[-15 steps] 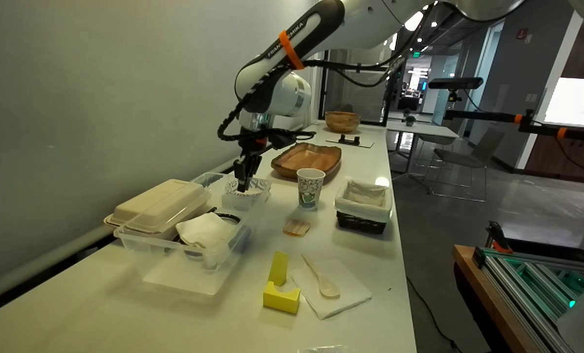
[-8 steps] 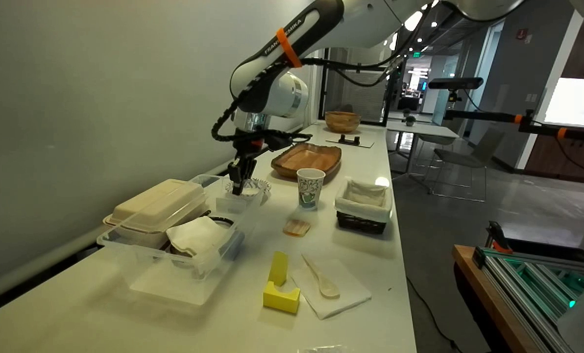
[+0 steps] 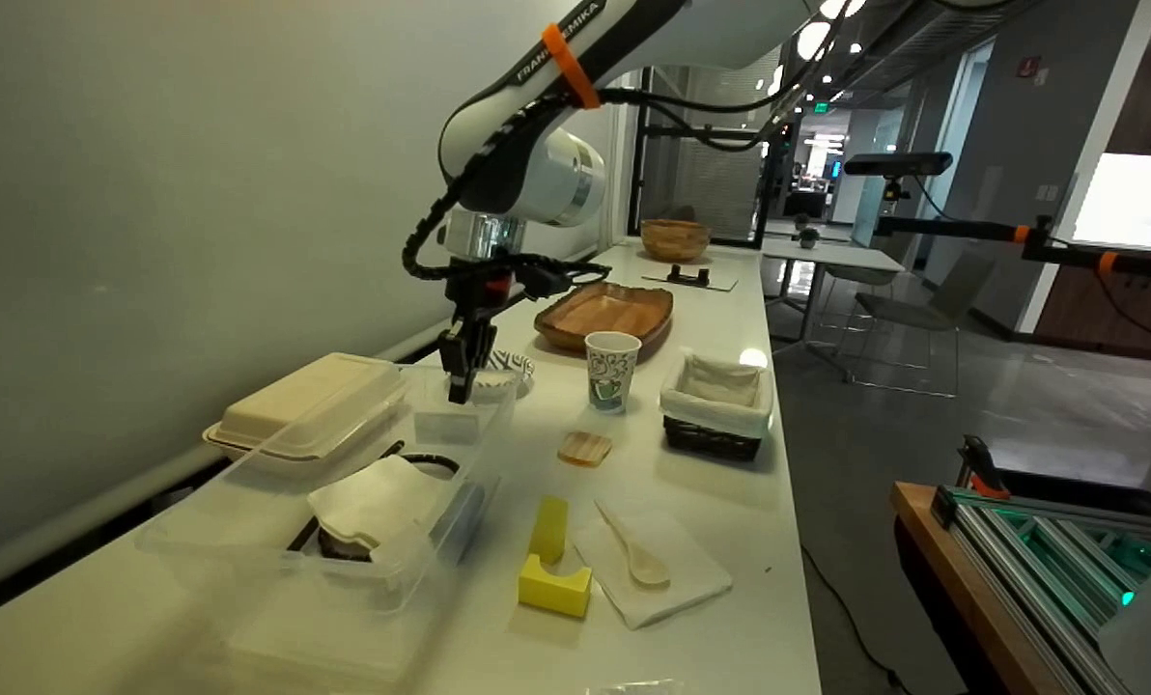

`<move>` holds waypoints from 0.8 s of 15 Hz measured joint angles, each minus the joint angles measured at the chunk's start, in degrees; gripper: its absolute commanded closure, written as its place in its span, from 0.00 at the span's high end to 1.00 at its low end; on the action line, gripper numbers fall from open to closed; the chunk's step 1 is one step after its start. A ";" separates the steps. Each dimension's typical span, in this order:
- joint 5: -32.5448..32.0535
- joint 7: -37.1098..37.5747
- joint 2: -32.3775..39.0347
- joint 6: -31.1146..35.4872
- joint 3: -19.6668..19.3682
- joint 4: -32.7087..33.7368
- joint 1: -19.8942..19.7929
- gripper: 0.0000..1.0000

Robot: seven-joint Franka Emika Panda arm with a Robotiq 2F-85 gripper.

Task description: Move the basket to the right then move the clear container to the left.

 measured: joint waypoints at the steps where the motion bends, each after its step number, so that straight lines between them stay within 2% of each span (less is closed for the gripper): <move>1: 0.36 0.18 -0.87 0.03 0.13 -1.14 0.44 0.02; 6: 2.60 3.76 -4.38 5.28 0.15 -6.72 3.36 0.02; 12: 2.62 16.41 -5.98 14.67 -1.28 -12.82 9.17 0.02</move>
